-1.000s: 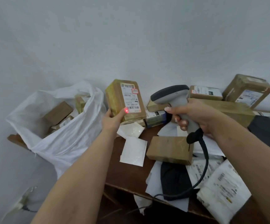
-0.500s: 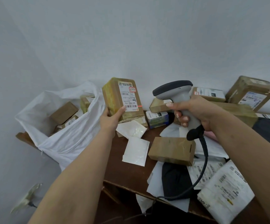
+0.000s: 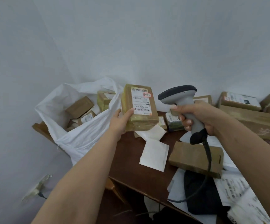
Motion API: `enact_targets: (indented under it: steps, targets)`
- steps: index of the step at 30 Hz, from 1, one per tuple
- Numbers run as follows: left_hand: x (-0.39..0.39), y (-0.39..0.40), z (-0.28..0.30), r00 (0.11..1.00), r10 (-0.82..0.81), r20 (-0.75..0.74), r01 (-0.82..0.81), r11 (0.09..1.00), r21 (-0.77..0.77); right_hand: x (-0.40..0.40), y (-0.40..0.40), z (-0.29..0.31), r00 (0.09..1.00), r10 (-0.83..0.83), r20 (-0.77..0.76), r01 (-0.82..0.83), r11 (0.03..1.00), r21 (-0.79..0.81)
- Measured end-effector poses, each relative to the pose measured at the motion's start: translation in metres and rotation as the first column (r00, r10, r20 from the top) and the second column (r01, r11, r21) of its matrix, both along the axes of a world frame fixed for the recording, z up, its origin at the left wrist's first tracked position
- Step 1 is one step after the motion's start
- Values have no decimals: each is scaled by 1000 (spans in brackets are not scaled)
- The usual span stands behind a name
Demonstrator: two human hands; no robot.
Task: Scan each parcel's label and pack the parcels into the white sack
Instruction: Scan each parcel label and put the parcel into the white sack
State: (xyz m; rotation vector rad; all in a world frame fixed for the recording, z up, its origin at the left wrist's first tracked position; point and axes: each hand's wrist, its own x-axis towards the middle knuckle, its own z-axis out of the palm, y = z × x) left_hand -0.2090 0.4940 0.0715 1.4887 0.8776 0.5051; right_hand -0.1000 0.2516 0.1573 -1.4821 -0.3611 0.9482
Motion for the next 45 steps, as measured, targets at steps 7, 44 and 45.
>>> enact_targets:
  steps: [7, 44, 45]
  targets:
    - [-46, 127, 23, 982, 159, 98, -163, 986, 25, -27, 108, -8, 997, -44, -55, 46, 999, 26]
    - [41, -39, -201, 389, -411, -825, 820, 563, 106, 4, 40, -151, 842, -454, -293, 355, 873, -334]
    - [43, -45, -205, 379, -381, -843, 795, 601, 86, 5, 38, -153, 843, -443, -305, 341, 879, -333]
